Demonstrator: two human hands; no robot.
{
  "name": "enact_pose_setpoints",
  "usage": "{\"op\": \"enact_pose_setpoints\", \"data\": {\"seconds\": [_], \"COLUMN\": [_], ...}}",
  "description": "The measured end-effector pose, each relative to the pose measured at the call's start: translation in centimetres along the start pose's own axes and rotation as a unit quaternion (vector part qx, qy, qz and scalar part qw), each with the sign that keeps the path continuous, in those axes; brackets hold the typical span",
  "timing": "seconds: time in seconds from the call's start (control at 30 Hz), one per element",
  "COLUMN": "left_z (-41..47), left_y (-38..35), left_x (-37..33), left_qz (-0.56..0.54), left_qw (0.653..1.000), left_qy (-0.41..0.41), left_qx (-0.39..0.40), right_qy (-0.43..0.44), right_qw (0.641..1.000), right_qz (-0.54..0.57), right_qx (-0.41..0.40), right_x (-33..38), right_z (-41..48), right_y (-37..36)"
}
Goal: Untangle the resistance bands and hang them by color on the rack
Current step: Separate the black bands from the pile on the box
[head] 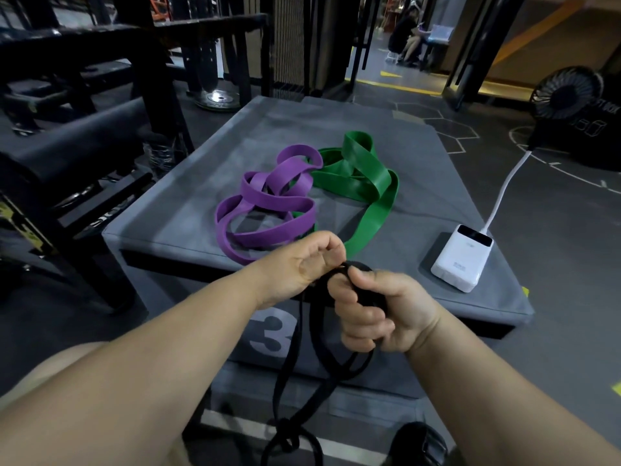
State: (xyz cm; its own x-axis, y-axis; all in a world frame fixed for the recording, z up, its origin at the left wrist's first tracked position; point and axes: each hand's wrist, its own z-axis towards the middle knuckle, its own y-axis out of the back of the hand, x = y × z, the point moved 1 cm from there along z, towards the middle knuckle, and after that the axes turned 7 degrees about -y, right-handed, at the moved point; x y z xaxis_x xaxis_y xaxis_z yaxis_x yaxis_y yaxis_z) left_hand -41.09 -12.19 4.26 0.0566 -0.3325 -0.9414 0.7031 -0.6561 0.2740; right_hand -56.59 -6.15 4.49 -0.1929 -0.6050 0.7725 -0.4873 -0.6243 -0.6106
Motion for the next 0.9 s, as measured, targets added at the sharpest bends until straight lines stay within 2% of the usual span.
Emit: {"op": "enact_pose_setpoints", "data": {"seconds": [0.17,0.4,0.53,0.67,0.77,0.83,0.9], "left_z": [-0.4,0.5,0.6,0.5,0.2,0.1,-0.1], "left_y": [-0.5,-0.4,-0.5,-0.6,-0.5,-0.9,-1.5], "left_x": [-0.1,-1.3,-1.6,-1.2,-0.3,0.2,0.1], "left_qz": [-0.051,-0.211,-0.250,-0.258,-0.267,-0.281,-0.273], "left_qw": [0.997,0.974,0.962,0.957,0.951,0.951,0.955], "left_qy": [0.034,0.021,0.013,0.010,0.038,0.047,0.053], "left_qx": [0.056,-0.075,-0.108,-0.136,-0.152,-0.123,-0.106], "right_qy": [0.020,0.064,0.017,-0.015,0.046,0.105,0.155], "right_qw": [0.999,0.995,0.995,0.989,0.988,0.986,0.980], "right_qz": [0.046,0.025,-0.078,-0.114,-0.132,-0.129,-0.126], "right_qx": [-0.010,-0.076,-0.064,-0.090,-0.059,-0.014,-0.003], "right_x": [1.3,1.2,0.3,0.6,1.7,2.1,2.1], "right_z": [-0.6,-0.6,-0.4,-0.8,-1.5,-1.7,-1.6], "right_y": [0.1,-0.1,0.2,0.1,0.2,0.2,0.2]}}
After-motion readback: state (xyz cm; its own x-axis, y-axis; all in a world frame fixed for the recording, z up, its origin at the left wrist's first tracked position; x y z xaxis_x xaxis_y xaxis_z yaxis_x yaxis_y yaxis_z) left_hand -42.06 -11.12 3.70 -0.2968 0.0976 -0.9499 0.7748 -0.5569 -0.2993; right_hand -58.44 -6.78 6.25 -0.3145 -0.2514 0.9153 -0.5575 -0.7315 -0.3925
